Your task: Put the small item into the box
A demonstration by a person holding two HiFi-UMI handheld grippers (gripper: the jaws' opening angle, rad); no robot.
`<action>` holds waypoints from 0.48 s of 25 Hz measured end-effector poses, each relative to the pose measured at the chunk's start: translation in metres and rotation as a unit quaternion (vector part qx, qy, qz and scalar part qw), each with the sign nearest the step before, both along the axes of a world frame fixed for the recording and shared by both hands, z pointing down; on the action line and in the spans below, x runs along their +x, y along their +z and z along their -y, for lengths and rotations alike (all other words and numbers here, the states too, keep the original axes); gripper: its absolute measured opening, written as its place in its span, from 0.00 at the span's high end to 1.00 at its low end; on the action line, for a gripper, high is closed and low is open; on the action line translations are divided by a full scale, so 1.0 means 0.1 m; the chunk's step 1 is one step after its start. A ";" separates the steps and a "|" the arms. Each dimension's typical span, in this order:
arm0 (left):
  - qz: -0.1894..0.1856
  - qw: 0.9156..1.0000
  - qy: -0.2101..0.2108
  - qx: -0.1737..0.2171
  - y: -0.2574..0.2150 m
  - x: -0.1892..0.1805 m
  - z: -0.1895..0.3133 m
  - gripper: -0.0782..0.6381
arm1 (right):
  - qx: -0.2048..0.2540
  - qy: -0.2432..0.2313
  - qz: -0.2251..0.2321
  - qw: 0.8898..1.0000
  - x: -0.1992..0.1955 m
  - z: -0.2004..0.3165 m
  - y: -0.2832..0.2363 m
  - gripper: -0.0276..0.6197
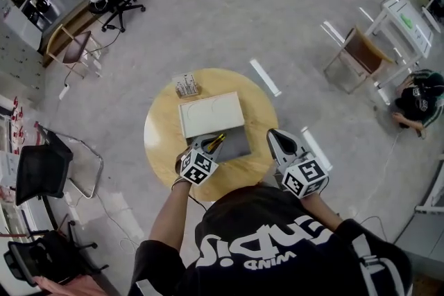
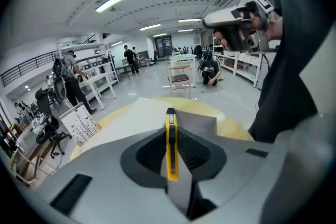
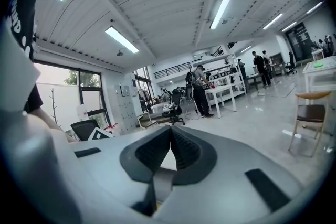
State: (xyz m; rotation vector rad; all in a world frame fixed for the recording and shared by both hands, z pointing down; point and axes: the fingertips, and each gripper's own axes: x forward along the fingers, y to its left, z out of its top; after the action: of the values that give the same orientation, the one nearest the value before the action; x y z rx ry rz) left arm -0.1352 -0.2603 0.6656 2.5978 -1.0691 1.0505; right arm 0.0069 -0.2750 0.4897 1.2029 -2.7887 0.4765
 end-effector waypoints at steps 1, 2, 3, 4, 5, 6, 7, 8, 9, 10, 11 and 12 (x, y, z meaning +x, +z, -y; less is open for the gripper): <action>0.007 1.000 0.006 -0.008 0.07 0.03 0.00 0.79 | -0.001 0.003 0.000 1.000 0.03 0.00 0.00 0.95; 0.015 1.000 0.013 -0.015 0.13 0.06 0.00 0.79 | -0.001 0.005 0.000 1.000 0.05 0.00 0.00 0.95; 0.024 0.999 0.021 -0.021 0.18 0.09 -0.01 0.79 | -0.002 0.007 0.000 1.000 0.07 -0.01 0.00 0.95; 0.034 0.999 0.029 -0.026 0.24 0.12 -0.01 0.79 | -0.002 0.008 0.001 1.000 0.09 -0.01 -0.01 0.95; 0.044 0.998 0.037 -0.032 0.30 0.14 -0.01 0.79 | -0.002 0.009 0.001 1.000 0.11 -0.01 -0.01 0.95; 0.056 0.997 0.045 -0.038 0.36 0.15 -0.01 0.79 | -0.002 0.010 0.001 1.000 0.12 -0.01 0.00 0.95; 0.067 0.995 0.051 -0.046 0.43 0.16 -0.02 0.79 | -0.002 0.011 0.001 1.000 0.12 -0.02 0.00 0.95; 0.076 0.994 0.056 -0.053 0.50 0.15 -0.03 0.79 | -0.003 0.012 0.001 1.000 0.12 -0.03 0.01 0.95; 0.083 0.993 0.058 -0.060 0.55 0.14 -0.03 0.79 | -0.003 0.012 0.001 1.000 0.12 -0.04 0.01 0.95; 0.088 0.992 0.059 -0.066 0.60 0.13 -0.04 0.79 | -0.003 0.013 0.001 1.000 0.11 -0.05 0.01 0.95; 0.092 0.991 0.059 -0.071 0.64 0.12 -0.04 0.79 | -0.002 0.013 0.001 1.000 0.11 -0.06 0.00 0.95; 0.095 0.991 0.058 -0.076 0.67 0.12 -0.04 0.79 | -0.002 0.013 0.001 1.000 0.10 -0.07 0.00 0.95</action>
State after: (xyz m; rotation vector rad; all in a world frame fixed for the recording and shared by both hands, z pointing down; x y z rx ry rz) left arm -0.1235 -0.2567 0.7326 2.5045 -0.8433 1.3735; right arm 0.0173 -0.2681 0.4898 1.2407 -2.7747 0.4854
